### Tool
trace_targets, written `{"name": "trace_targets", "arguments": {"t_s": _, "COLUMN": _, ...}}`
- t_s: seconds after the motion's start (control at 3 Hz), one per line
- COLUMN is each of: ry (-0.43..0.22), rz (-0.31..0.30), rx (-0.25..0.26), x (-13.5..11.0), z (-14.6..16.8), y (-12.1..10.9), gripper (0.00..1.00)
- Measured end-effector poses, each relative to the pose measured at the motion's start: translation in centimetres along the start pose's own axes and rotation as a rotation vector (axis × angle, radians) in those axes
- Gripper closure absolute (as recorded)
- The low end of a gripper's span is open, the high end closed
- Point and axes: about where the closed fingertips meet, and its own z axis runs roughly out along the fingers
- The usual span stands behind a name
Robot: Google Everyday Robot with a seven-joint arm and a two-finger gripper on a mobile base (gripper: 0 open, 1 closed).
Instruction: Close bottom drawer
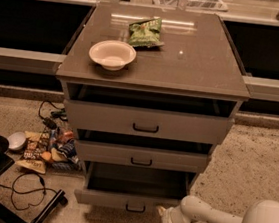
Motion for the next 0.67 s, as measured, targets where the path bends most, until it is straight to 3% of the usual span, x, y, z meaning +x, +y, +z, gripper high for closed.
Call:
{"name": "trace_targets", "arguments": {"t_s": 0.33, "ry": 0.0, "rz": 0.0, "rx": 0.0, "x": 0.0, "z": 0.02, "y": 0.01, "gripper": 0.0}}
{"name": "trace_targets", "arguments": {"t_s": 0.67, "ry": -0.001, "rz": 0.0, "rx": -0.006, "x": -0.04, "z": 0.29, "y": 0.25, "gripper": 0.27}}
